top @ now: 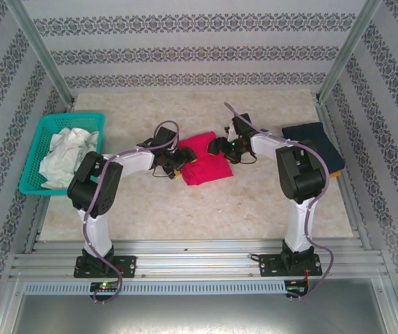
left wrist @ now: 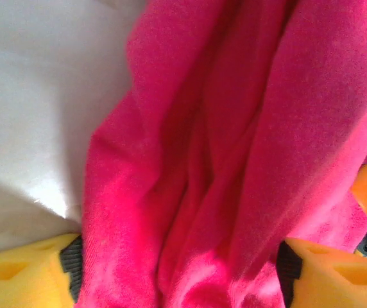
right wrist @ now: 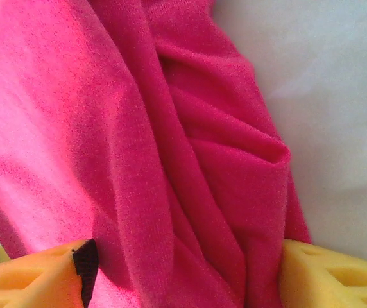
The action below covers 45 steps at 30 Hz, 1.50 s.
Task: Fold and stack the t-shirts
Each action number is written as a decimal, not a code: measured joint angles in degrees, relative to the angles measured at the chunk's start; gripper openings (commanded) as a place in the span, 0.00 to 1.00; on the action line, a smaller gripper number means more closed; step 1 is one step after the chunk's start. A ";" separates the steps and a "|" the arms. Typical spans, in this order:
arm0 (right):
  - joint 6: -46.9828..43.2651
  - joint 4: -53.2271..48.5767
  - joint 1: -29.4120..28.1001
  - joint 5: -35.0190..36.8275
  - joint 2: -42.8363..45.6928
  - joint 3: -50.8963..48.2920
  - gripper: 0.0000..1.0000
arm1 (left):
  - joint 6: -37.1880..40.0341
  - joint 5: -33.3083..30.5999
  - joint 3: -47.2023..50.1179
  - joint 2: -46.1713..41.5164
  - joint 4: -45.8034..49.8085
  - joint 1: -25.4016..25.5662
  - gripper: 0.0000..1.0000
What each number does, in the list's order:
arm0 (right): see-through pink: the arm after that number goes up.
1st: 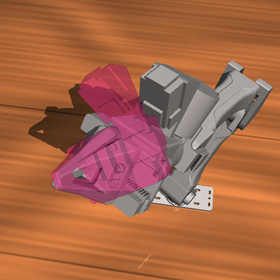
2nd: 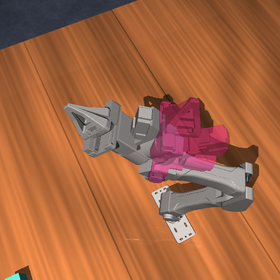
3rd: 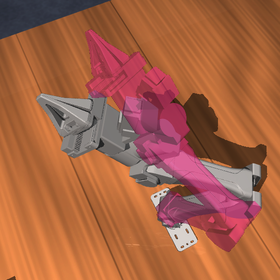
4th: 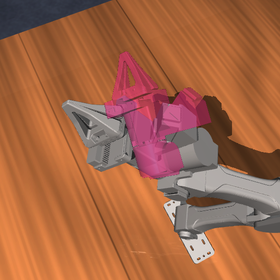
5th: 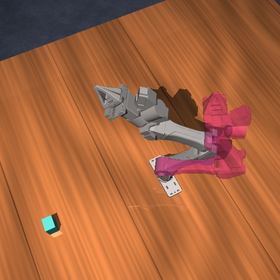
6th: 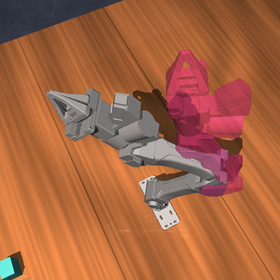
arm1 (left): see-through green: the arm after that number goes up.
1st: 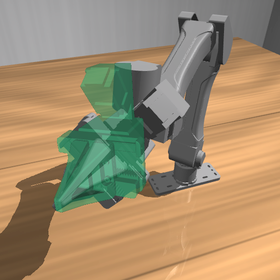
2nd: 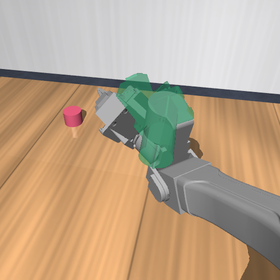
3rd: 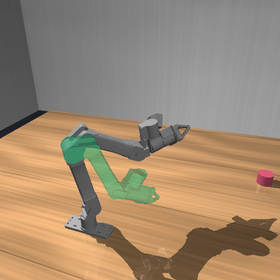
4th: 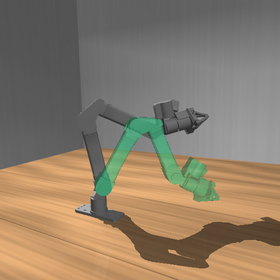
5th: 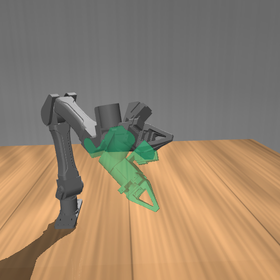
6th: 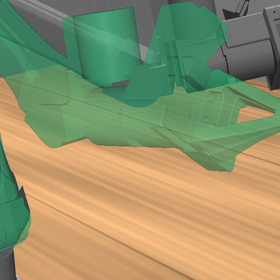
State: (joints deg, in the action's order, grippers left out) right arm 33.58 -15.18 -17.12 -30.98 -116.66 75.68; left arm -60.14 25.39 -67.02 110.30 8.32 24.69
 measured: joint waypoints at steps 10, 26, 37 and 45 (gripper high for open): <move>1.01 2.95 -0.02 -5.44 -0.09 -1.27 0.69 | -3.08 3.08 -0.81 2.56 -4.76 -0.04 0.59; 0.57 4.83 0.90 -3.65 2.36 -4.02 0.84 | -4.85 4.24 1.42 4.42 -11.06 -0.04 0.26; 0.26 7.28 0.74 -10.51 -1.60 -1.25 0.77 | -4.72 4.81 1.66 4.50 -11.74 -0.37 0.25; -0.81 10.45 -2.16 -16.33 -5.64 1.77 0.52 | -4.59 5.51 1.66 4.79 -11.82 -0.44 0.26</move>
State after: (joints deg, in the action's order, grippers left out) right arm 32.77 -4.73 -19.29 -47.31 -122.30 77.45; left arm -64.73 30.89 -65.36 115.09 -3.51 24.25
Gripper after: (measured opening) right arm 0.615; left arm 0.255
